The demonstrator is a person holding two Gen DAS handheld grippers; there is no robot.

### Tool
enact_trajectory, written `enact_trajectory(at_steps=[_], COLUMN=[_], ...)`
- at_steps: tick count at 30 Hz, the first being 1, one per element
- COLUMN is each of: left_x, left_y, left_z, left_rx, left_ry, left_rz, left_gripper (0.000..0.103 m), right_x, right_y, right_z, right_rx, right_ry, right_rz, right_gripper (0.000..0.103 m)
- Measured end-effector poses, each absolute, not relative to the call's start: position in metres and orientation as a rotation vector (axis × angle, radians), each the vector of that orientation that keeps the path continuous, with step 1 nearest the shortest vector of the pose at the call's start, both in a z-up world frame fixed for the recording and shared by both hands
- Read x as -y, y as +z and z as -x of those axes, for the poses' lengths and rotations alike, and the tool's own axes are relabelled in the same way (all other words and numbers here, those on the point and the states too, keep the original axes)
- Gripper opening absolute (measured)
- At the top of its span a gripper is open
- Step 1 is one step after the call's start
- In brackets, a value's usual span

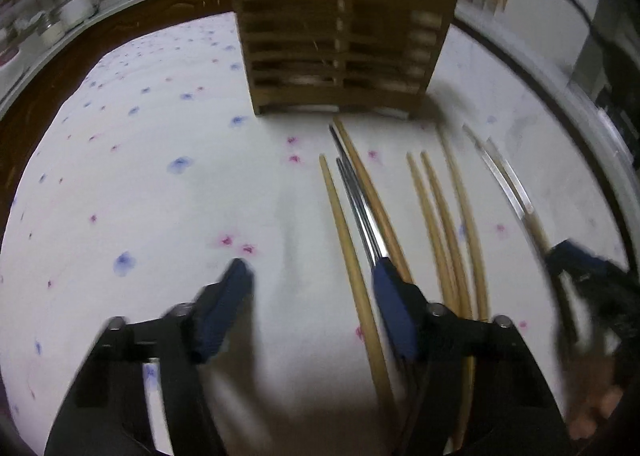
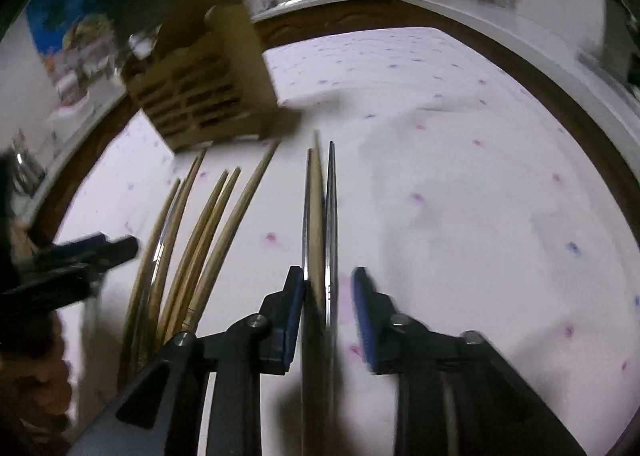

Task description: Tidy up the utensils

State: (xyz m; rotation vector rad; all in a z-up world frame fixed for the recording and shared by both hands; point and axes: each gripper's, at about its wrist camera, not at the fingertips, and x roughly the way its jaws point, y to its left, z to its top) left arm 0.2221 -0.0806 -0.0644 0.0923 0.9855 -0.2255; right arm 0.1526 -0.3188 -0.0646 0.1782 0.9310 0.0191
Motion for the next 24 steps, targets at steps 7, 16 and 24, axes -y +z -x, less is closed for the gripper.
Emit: enact_trajectory(at_steps=[7, 16, 24], left_x=[0.064, 0.042, 0.058], left_y=[-0.07, -0.064, -0.067], left_z=[-0.218, -0.243, -0.261], left_rx=[-0.98, -1.044, -1.027], left_ry=[-0.202, -0.259, -0.203], left_rz=[-0.126, 0.059, -0.02], left_gripper=[0.047, 0.045, 0.027], right_x=[0.323, 0.287, 0.271], right_y=[-0.047, -0.055, -0.078], right_z=[-0.154, -0.208, -0.267], right_rx=[-0.866, -0.906, -0.987], right_ry=[0.05, 0.162, 0.121], right_rz=[-0.224, -0.225, -0.169], right_gripper=[0.029, 0.029, 0.029])
